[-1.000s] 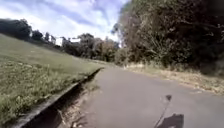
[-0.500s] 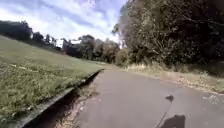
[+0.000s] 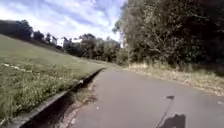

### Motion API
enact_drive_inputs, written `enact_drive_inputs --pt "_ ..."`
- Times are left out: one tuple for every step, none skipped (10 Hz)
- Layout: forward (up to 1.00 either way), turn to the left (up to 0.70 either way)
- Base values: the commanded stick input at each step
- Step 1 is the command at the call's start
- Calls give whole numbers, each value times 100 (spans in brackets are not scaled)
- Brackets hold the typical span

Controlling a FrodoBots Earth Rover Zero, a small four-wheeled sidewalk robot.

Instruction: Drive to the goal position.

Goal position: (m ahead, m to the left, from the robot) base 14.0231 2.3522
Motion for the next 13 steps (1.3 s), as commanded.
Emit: enact_drive_inputs --pt "70 0" --pt "70 0" --pt "70 0" --pt "70 0" --pt "70 0" --pt "70 0" --pt "70 0" --pt "70 0" --pt "70 0" --pt "70 0" --pt "70 0" --pt "70 0" --pt "70 0"
